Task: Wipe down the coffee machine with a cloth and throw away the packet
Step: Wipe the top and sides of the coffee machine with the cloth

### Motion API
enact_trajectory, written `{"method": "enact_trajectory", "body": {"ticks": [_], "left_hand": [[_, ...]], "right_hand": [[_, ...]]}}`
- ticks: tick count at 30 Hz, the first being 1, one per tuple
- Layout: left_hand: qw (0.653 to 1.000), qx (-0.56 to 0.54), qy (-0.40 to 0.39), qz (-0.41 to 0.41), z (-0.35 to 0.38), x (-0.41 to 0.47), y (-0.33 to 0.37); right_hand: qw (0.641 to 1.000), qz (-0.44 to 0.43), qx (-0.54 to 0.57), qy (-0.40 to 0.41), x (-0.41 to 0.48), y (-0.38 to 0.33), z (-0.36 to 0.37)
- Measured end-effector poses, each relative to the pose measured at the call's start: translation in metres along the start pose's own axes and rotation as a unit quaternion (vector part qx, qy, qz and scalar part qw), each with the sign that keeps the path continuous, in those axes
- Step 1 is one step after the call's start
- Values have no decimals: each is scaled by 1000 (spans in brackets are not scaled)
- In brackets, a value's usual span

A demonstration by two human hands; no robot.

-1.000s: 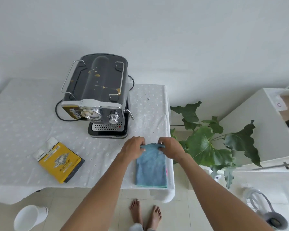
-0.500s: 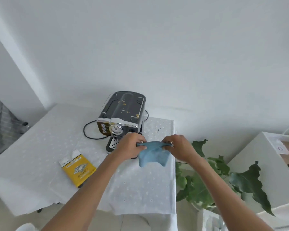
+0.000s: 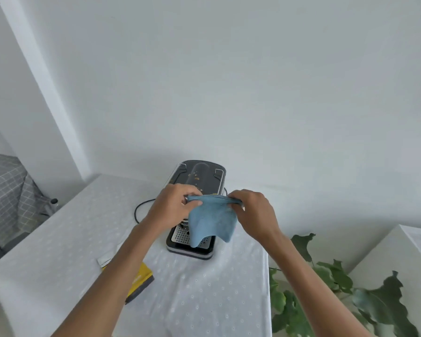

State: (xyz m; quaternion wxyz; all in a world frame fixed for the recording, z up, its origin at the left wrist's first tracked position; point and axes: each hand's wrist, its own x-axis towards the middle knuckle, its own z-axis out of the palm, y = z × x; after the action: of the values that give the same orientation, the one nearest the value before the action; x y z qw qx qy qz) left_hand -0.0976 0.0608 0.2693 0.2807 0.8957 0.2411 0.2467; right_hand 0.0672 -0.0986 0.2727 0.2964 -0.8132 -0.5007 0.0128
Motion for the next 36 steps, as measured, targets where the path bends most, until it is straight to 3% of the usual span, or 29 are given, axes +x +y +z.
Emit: {"method": "enact_trajectory", "body": {"ticks": [6, 16, 23, 32, 34, 36], "left_hand": [[1000, -1, 22, 23, -26, 26, -41], [997, -58, -25, 45, -40, 93, -122], [995, -60, -60, 61, -26, 147, -150], [999, -35, -22, 32, 4, 210, -173], [999, -42, -17, 18, 6, 208, -189], [997, -68, -28, 3, 12, 193, -208]], "right_hand": [[999, 3, 15, 29, 37, -25, 29], [995, 61, -15, 80, 96, -46, 95], [986, 122, -63, 99, 132, -40, 114], [969, 178, -116, 125, 201, -14, 131], [974, 169, -94, 116, 198, -19, 144], [988, 123, -81, 55, 184, -30, 163]]}}
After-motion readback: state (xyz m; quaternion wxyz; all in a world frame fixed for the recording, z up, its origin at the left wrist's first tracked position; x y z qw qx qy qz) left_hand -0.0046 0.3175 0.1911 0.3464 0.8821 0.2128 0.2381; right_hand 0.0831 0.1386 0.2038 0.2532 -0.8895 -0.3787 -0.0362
